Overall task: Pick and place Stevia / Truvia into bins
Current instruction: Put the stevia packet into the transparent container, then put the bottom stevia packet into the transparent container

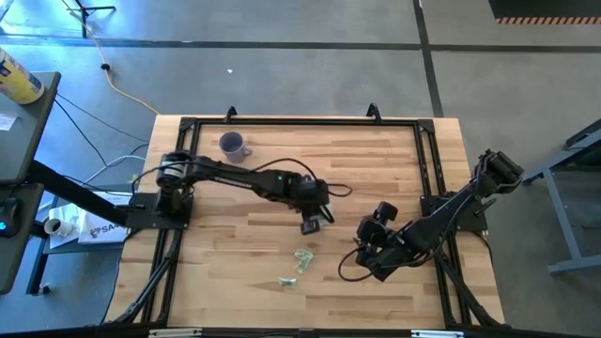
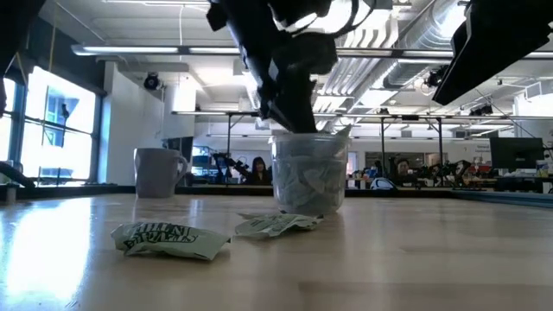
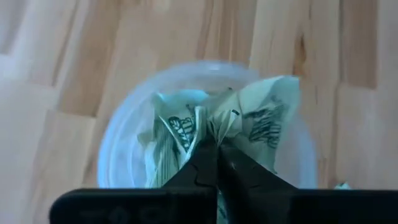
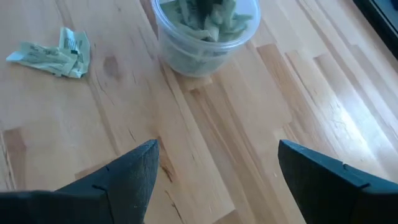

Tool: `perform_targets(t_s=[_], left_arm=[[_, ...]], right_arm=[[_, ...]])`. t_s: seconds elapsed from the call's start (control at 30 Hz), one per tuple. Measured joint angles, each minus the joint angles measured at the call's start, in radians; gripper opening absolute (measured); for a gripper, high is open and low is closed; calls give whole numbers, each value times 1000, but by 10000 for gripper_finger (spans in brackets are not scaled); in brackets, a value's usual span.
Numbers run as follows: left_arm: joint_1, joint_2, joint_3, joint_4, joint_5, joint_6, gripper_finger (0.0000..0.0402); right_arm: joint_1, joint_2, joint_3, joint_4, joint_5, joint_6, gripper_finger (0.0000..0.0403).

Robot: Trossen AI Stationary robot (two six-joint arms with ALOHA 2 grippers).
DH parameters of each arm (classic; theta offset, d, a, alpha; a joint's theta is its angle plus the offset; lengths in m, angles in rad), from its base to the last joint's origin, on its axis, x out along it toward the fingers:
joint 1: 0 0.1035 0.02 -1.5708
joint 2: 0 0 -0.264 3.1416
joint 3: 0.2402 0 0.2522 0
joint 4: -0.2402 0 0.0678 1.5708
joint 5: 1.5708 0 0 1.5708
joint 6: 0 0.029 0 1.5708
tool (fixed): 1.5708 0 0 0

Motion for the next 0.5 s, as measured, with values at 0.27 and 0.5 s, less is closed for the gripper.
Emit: perform_targets(t_s=[0.27,0.5], left_arm=[[0,18,10,-25,-11,-26,93],[-18,-35,168,-202,-31,-62,152]], right_arm=[[0,1,0,-7,-39,-3,319],[0,1,0,-7,-54,-28,319]])
